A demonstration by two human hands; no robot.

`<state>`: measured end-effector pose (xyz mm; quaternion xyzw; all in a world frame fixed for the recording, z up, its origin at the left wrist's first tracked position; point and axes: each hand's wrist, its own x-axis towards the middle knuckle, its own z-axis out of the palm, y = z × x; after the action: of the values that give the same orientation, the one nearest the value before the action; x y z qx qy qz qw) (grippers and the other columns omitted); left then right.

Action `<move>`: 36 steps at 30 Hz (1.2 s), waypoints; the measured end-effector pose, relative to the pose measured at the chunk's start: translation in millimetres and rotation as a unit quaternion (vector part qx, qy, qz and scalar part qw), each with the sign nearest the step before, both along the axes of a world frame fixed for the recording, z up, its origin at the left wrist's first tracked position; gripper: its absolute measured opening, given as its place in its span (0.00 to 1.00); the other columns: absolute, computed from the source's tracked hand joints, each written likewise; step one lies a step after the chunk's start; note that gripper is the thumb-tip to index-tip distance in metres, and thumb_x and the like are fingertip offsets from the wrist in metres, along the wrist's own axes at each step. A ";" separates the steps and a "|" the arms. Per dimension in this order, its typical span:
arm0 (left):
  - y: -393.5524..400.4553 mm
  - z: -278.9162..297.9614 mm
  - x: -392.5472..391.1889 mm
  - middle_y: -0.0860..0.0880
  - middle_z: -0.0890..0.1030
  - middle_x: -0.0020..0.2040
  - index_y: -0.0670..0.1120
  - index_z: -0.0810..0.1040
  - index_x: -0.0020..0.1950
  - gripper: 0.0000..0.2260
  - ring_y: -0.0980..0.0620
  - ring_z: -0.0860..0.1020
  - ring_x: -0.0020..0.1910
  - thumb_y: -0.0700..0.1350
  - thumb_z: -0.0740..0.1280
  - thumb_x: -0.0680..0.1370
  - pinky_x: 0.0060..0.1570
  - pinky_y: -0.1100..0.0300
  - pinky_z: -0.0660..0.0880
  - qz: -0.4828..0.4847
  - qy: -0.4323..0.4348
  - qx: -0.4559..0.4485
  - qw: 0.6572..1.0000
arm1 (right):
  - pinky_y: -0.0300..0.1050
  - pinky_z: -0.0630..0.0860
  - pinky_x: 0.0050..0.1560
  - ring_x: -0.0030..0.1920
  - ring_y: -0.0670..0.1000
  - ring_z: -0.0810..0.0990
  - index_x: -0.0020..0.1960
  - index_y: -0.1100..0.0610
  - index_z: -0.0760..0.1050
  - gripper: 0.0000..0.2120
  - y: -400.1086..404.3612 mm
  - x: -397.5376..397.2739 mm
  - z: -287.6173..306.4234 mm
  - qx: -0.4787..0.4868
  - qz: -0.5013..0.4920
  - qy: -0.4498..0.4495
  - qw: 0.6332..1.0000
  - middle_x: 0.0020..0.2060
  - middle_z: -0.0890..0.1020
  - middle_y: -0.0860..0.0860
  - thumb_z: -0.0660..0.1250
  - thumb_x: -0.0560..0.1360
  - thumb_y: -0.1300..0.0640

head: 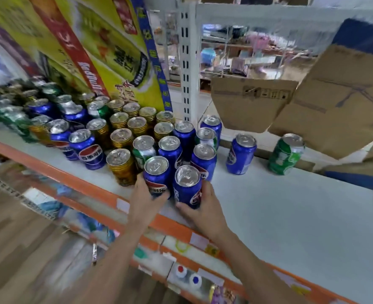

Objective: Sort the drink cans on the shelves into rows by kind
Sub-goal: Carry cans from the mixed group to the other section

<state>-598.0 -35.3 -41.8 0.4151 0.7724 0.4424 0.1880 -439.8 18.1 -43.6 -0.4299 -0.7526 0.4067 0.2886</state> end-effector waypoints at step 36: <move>120.7 4.7 523.7 0.46 0.76 0.58 0.46 0.73 0.62 0.32 0.46 0.76 0.57 0.49 0.78 0.61 0.50 0.58 0.71 -0.390 -0.019 0.007 0.921 | 0.35 0.63 0.48 0.57 0.52 0.72 0.64 0.59 0.64 0.28 -20.9 477.9 3.2 0.037 -0.508 0.011 0.861 0.58 0.73 0.53 0.72 0.69 0.63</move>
<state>-74.3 85.4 -37.1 0.6766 0.5423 0.3473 0.3570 38.0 -2.8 -40.5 -0.7370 -0.4413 0.1808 0.4790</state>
